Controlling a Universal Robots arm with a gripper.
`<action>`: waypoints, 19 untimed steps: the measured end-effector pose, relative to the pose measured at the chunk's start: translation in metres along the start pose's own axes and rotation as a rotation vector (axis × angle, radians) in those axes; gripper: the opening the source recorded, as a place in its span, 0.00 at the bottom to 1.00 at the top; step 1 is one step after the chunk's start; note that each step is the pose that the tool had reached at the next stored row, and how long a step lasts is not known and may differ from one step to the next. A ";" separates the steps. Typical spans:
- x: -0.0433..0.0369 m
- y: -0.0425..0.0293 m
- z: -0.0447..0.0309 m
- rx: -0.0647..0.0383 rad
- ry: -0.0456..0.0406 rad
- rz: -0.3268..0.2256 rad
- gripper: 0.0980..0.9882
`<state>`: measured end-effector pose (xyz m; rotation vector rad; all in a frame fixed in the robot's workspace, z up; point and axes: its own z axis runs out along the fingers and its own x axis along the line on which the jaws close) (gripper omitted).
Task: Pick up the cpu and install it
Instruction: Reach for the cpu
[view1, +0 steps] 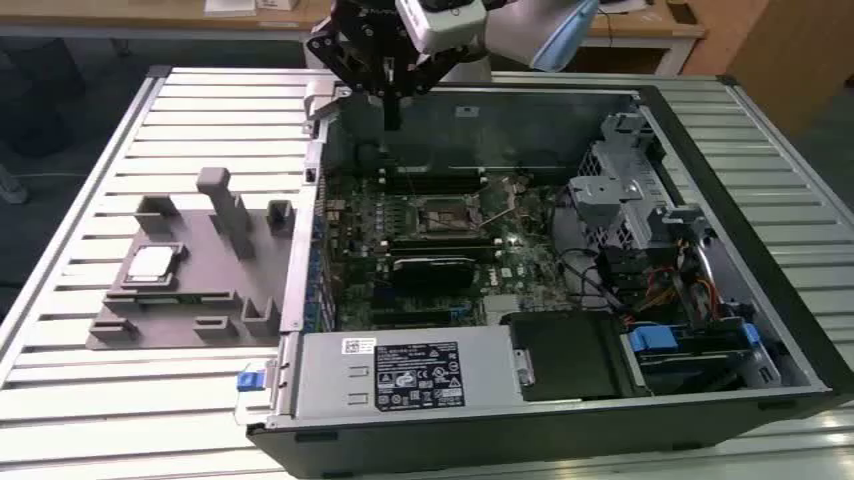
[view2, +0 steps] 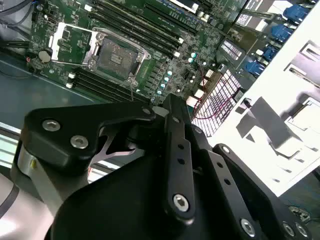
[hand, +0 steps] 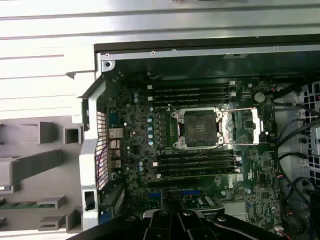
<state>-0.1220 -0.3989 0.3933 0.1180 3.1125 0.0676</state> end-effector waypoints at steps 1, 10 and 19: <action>0.0000 0.0000 0.0000 0.000 0.0000 0.000 0.01; 0.0001 0.0000 0.0000 0.000 0.0000 0.000 0.01; 0.0090 -0.0007 -0.0002 0.000 -0.0001 0.000 0.01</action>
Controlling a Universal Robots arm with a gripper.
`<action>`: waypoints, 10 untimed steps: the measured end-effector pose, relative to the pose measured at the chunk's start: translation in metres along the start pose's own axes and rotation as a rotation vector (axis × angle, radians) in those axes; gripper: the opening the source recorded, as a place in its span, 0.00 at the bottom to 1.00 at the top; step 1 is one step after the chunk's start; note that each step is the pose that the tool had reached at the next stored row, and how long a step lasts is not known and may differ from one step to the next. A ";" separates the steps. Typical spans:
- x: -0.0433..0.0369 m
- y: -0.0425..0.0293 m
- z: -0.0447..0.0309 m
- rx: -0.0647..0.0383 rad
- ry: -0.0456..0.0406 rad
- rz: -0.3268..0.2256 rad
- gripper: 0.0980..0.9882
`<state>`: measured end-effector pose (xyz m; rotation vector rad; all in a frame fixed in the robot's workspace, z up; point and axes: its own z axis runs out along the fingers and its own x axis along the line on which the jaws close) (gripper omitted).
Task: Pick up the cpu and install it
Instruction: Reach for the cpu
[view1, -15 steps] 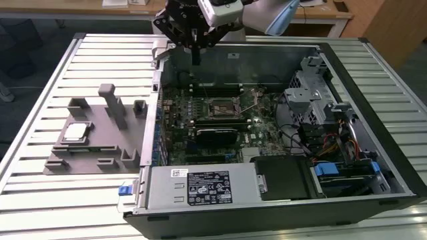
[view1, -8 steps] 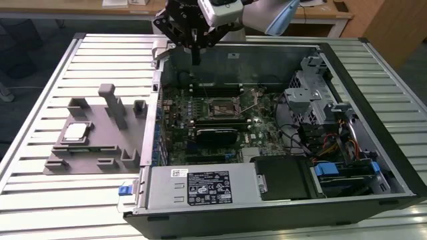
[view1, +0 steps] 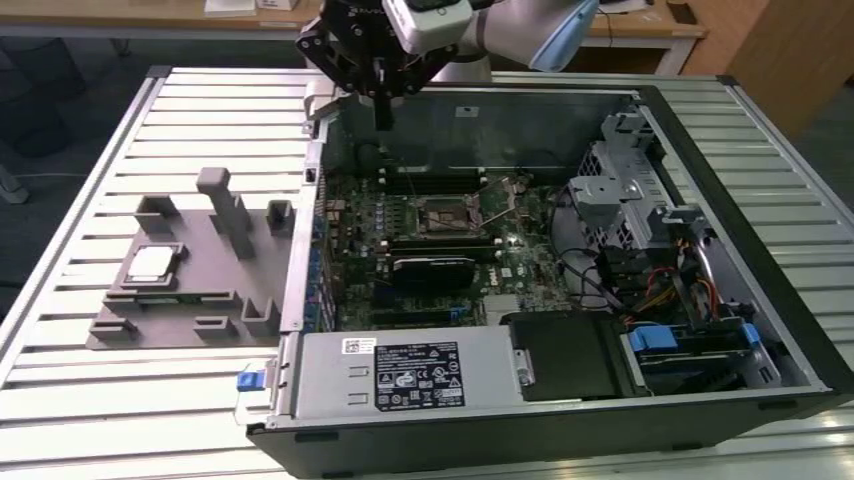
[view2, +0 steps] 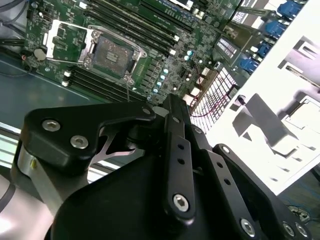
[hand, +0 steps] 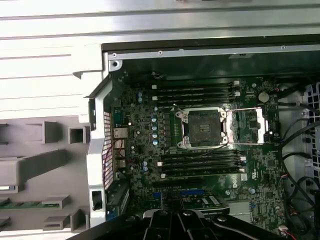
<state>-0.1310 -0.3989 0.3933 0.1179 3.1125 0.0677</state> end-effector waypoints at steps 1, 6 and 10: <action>0.0013 -0.0001 0.0000 0.000 0.0000 0.000 0.01; 0.0086 -0.0006 -0.0003 0.000 0.0000 0.000 0.01; 0.0150 -0.0011 -0.0004 0.000 0.0000 0.000 0.01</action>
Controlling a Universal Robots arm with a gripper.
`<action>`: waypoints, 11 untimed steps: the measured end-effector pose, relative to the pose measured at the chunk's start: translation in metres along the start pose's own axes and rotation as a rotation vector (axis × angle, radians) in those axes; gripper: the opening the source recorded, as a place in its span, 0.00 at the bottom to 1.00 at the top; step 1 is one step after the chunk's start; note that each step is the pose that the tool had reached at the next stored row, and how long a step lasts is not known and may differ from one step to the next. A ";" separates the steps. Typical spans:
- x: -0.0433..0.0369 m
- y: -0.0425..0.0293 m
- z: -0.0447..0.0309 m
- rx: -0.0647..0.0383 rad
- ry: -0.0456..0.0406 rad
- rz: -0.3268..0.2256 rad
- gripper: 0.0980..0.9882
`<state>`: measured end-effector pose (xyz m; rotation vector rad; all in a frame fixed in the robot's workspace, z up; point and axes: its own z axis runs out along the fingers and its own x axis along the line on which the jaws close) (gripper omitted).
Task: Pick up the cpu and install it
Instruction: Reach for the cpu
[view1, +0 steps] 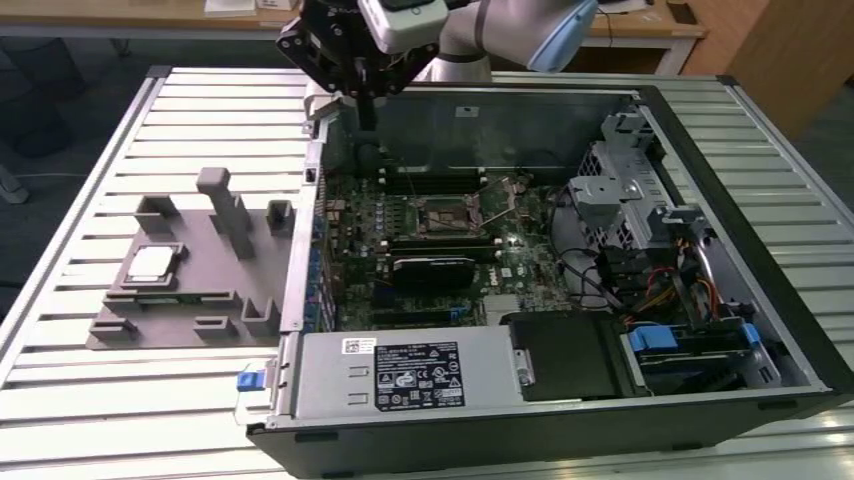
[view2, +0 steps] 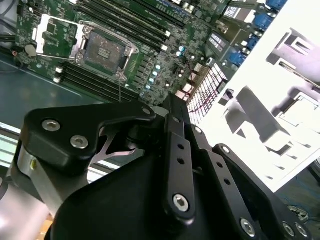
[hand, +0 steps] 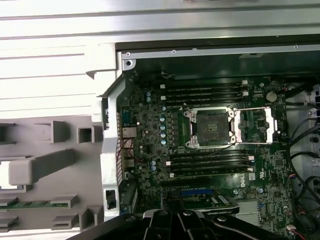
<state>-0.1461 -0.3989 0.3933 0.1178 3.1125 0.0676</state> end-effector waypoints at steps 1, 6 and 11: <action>0.0017 -0.0001 0.0000 0.000 0.0000 0.000 0.01; 0.0108 -0.0008 -0.0003 0.000 0.0000 0.000 0.01; 0.0205 -0.0015 -0.0006 0.000 -0.0002 0.000 0.01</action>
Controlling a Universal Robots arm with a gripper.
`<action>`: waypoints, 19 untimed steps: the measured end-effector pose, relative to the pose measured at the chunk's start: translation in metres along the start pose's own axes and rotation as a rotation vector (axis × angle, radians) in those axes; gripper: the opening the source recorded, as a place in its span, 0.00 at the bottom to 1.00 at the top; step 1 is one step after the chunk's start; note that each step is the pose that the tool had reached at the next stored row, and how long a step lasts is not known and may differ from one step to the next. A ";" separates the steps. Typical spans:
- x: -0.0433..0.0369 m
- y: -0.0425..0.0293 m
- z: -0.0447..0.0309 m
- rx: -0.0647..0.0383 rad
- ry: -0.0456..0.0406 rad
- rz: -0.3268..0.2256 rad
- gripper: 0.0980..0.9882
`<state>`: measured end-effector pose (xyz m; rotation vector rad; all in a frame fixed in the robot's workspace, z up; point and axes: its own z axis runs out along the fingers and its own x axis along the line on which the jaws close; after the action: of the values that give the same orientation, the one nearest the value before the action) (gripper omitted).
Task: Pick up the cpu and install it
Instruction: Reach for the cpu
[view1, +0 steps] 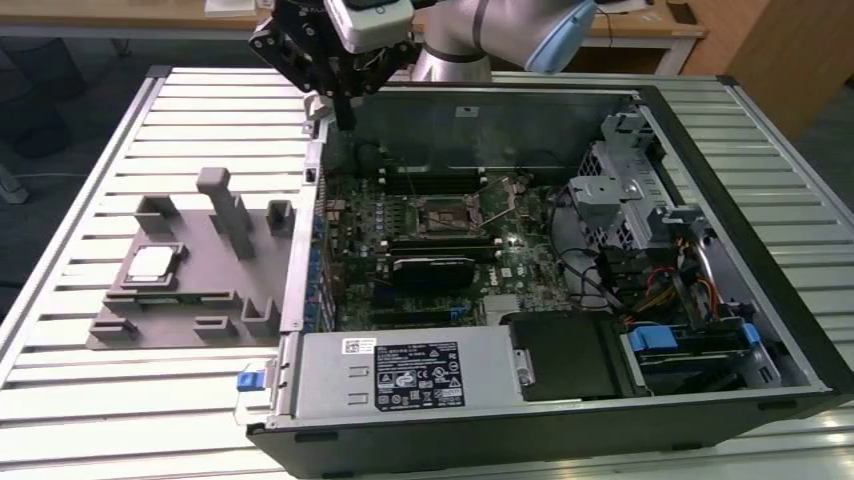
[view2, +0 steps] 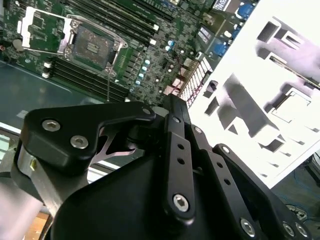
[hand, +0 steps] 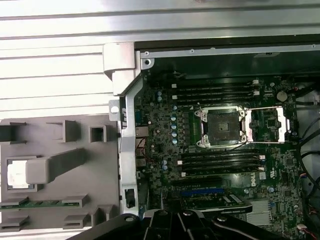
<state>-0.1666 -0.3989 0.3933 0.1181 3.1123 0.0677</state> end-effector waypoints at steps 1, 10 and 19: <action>0.0021 -0.0002 0.0000 0.000 -0.0001 0.000 0.01; 0.0202 -0.0015 -0.0005 0.000 -0.0005 0.000 0.01; 0.0349 -0.0026 -0.0010 0.000 -0.0005 0.000 0.01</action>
<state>-0.2016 -0.3989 0.3933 0.1180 3.1118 0.0677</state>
